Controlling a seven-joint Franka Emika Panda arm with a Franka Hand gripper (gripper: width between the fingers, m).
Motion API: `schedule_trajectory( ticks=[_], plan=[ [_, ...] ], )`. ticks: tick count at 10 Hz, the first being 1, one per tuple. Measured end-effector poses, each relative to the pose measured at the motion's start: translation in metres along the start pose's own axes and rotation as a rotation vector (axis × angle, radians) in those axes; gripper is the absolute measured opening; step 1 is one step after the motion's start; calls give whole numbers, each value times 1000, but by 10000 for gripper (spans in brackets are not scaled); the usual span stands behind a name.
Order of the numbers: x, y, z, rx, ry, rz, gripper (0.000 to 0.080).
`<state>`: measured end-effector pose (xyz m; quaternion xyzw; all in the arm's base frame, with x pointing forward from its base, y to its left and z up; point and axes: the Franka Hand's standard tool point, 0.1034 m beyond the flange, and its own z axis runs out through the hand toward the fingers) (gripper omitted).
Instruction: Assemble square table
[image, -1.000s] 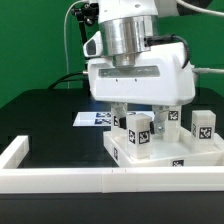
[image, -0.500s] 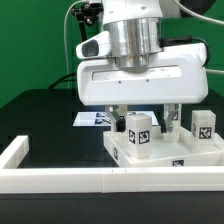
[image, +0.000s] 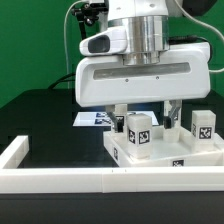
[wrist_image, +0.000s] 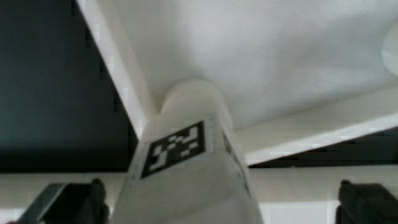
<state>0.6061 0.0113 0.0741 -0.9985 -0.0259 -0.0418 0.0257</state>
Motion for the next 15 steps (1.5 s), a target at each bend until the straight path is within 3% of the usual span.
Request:
schedule_trajectory(
  ticks=[3,6,8,11,15],
  plan=[
    [-1,4,0,-10,-13,-242,649],
    [-1,6,1,-11,-14,-284,637],
    [-2,6,1,-11,-15,-283,286],
    [-2,6,1,-10,-14,-204,288],
    [0,4,2,-10,17,401,288]
  ],
)
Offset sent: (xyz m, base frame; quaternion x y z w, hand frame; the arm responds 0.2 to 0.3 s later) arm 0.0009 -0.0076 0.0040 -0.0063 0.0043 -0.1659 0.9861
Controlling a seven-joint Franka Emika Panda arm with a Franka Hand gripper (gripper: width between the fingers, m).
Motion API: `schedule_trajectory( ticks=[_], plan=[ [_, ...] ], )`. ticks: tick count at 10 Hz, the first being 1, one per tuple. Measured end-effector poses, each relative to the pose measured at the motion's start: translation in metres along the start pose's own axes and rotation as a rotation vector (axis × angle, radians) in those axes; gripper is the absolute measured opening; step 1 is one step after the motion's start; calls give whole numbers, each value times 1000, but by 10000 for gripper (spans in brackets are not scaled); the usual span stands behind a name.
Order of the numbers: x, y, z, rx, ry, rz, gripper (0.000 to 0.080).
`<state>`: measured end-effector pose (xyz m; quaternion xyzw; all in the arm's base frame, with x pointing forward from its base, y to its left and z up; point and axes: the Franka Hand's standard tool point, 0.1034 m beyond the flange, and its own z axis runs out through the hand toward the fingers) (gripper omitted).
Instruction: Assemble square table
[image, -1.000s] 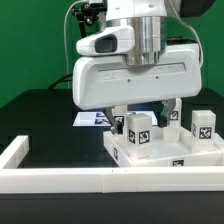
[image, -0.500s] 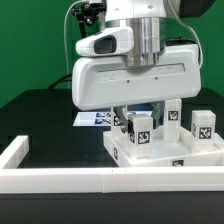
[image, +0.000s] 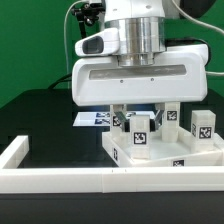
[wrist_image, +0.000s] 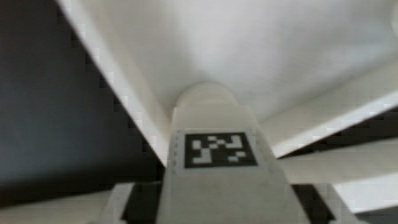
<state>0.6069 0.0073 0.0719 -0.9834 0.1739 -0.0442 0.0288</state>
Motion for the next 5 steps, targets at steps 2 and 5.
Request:
schedule_trajectory(
  ticks=[2,5],
  plan=[
    [0,-1,1,-2,1,184,290],
    [1,-2,1,12,-7,537,290]
  ],
)
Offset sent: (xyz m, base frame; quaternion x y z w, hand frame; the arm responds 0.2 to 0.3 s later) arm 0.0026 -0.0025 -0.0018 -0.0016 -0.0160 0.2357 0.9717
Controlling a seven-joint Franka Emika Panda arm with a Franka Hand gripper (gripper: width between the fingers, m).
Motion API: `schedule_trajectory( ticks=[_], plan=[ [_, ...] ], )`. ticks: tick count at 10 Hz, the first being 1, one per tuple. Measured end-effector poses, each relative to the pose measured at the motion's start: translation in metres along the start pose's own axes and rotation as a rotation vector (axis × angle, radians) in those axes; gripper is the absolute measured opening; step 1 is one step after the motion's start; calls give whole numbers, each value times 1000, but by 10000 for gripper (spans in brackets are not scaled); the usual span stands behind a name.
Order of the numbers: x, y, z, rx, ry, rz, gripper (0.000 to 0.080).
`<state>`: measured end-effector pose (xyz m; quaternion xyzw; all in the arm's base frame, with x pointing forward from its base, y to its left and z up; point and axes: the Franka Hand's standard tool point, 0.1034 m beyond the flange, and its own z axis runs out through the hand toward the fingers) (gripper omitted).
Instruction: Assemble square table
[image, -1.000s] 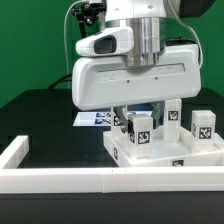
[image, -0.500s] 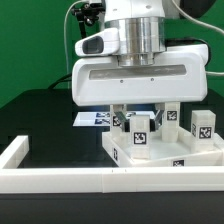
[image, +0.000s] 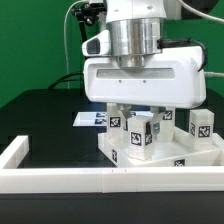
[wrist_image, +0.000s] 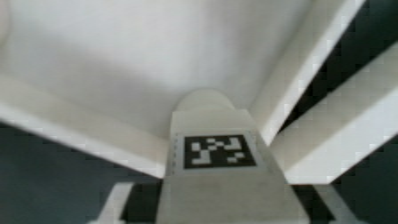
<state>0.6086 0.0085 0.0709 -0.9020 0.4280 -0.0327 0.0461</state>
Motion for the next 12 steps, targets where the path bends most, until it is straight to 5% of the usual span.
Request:
schedule_trajectory(
  ticks=[4,6,7,12],
  plan=[
    [-3,-3,1,4,5,43,292],
    [-6,-5,1,4,5,-24,604],
    [-6,-5,1,2,6,-149,636],
    [-11,-9,1,-1,3,-668,649]
  ],
)
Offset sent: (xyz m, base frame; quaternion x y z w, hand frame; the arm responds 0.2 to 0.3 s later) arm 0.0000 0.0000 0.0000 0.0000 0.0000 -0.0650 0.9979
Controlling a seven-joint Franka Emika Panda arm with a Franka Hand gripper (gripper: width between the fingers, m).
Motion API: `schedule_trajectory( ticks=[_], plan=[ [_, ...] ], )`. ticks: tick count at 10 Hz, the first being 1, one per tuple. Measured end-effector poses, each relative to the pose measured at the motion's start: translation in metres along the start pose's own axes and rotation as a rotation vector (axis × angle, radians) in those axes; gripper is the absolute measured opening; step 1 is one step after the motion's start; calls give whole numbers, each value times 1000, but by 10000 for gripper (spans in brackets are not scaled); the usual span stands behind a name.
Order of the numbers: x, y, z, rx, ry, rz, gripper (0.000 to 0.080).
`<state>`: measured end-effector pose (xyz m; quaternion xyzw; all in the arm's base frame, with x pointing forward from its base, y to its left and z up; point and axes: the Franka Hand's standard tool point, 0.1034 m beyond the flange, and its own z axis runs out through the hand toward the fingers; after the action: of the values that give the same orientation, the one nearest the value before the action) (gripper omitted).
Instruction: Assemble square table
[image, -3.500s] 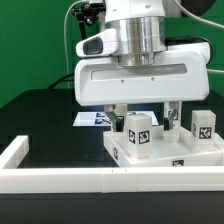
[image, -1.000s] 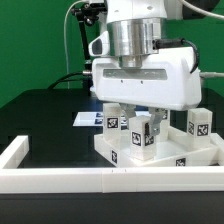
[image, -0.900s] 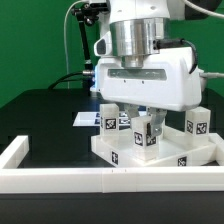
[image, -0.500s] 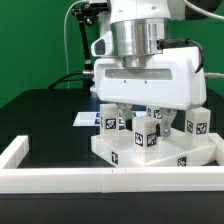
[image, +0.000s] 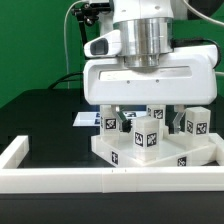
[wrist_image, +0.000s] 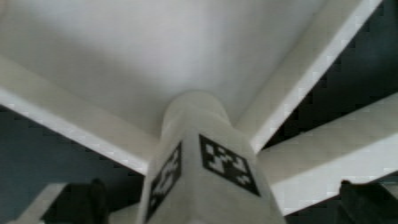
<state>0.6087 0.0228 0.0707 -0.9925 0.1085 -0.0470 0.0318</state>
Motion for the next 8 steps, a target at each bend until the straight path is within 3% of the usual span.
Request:
schedule_trajectory(
  ticks=[8],
  plan=[
    [2,6,0,-13,-1,-549,649]
  ],
)
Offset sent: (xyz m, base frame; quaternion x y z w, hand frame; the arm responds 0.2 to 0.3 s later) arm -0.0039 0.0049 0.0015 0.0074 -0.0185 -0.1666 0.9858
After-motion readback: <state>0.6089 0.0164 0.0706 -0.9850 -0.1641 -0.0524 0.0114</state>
